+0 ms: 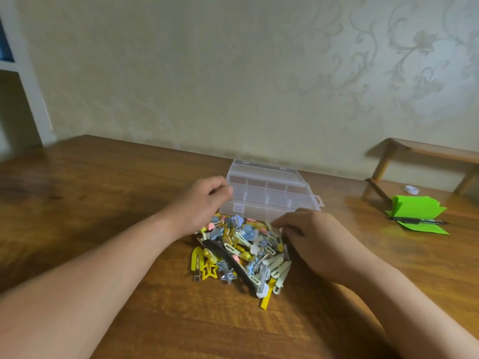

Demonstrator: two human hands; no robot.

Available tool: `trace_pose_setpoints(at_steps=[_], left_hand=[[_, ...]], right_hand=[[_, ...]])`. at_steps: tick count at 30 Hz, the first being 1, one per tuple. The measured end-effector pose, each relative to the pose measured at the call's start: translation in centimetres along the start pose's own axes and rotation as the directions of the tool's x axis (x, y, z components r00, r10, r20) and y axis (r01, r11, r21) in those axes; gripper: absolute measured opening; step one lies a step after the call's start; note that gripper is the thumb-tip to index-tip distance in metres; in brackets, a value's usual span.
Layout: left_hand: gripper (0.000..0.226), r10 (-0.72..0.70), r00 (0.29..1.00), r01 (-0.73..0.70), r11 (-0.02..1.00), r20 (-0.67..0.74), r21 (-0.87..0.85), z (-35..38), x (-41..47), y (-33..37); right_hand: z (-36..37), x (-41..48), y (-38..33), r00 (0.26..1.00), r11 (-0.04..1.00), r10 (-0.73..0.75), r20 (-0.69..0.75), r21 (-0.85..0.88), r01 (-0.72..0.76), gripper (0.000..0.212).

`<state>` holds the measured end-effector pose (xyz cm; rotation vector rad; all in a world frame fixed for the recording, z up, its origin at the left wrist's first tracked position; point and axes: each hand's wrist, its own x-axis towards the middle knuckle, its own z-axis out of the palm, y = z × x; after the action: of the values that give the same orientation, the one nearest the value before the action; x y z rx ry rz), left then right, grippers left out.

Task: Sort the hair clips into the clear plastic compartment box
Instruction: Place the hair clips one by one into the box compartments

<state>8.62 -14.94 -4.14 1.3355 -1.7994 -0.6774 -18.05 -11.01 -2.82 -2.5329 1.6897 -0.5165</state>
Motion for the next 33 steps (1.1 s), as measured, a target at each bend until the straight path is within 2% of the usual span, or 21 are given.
trace_pose_setpoints(at_steps=[4,11,15,17,20,24,28,30,33], left_hand=[[0.031,-0.036,0.999,0.036,0.999,0.001,-0.023,0.2,0.0,0.1],[0.032,-0.032,0.999,0.033,0.998,0.005,-0.047,0.6,1.2,-0.3],[0.049,-0.001,0.999,0.003,0.999,0.04,-0.034,0.8,1.3,-0.8],[0.042,0.023,0.999,-0.02,0.998,0.038,-0.063,0.8,1.2,-0.9],[0.027,0.027,0.998,-0.033,0.993,-0.053,-0.114,0.3,1.6,-1.1],[0.022,-0.022,0.996,0.009,0.989,-0.085,-0.15,-0.2,2.0,-1.7],[0.013,-0.014,0.998,0.006,0.992,-0.059,-0.129,0.2,2.0,-1.8],[0.012,-0.019,0.998,0.011,0.99,-0.054,-0.143,0.3,2.1,-1.7],[0.011,-0.067,0.996,0.053,0.979,-0.067,-0.197,0.0,2.1,-1.6]], right_hand=[[-0.3,-0.1,0.5,0.999,1.0,-0.03,0.033,0.008,0.03,0.037],[-0.6,-0.3,1.1,0.989,0.987,-0.147,0.036,-0.061,0.149,0.022],[-0.8,-0.3,1.9,0.973,0.97,-0.226,0.045,-0.079,0.229,0.016],[-0.9,-0.3,2.3,0.968,0.965,-0.249,0.039,-0.067,0.252,0.015],[-1.2,-0.4,2.7,0.966,0.964,-0.259,0.028,-0.053,0.26,0.021],[-1.6,-1.0,2.8,0.971,0.974,-0.227,-0.074,-0.025,0.226,0.027],[-2.1,-0.3,0.4,0.949,0.973,-0.031,-0.315,0.207,0.101,0.021],[-2.7,2.1,-1.4,0.955,0.965,0.059,-0.292,0.263,0.021,0.014],[-3.4,7.8,-3.4,0.975,0.964,0.152,-0.164,0.243,-0.11,0.01]])
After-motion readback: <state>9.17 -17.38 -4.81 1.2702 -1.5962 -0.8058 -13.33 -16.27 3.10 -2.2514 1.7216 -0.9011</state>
